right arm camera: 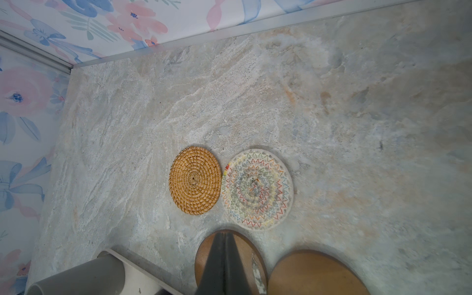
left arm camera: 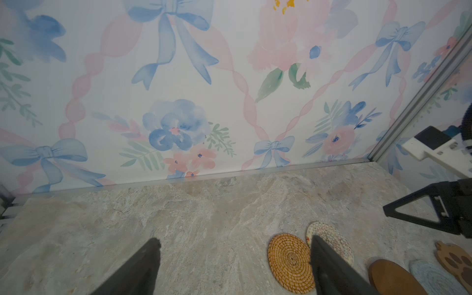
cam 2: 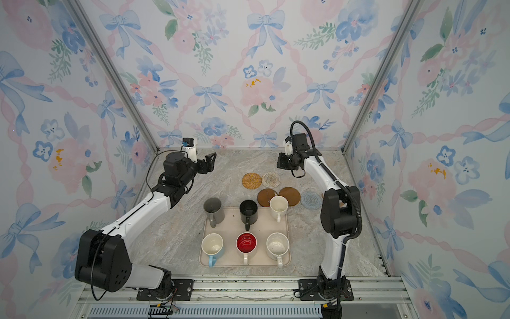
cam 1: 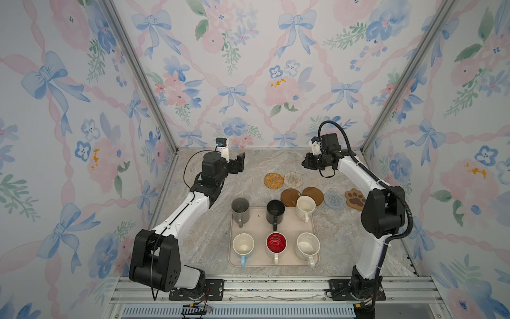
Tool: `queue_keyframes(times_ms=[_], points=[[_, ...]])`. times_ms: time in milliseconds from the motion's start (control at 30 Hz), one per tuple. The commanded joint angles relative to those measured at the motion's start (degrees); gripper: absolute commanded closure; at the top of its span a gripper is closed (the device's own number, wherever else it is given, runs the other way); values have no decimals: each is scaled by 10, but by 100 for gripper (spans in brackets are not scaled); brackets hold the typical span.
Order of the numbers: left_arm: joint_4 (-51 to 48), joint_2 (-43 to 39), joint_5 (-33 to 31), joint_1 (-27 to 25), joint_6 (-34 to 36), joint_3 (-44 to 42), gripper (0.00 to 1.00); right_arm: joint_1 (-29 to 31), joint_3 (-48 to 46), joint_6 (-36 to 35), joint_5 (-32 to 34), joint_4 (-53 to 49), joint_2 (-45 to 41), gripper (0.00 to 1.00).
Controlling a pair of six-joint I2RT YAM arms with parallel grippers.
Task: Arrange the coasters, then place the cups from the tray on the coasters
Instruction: 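Raise both arms, moving the left gripper toward the woven rattan coaster, then lower the left gripper onto the rattan coaster while the right gripper hovers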
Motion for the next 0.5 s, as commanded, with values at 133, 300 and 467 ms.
queue_keyframes(times_ms=[133, 300, 467], points=[[-226, 136, 51, -80, 28, 156, 28, -4, 0, 22, -27, -11, 11, 100], [-318, 260, 41, -129, 39, 281, 70, 2, -33, 29, -26, 3, -6, 100], [-359, 357, 39, -148, 27, 369, 100, 5, -59, 38, -22, 16, -16, 100]])
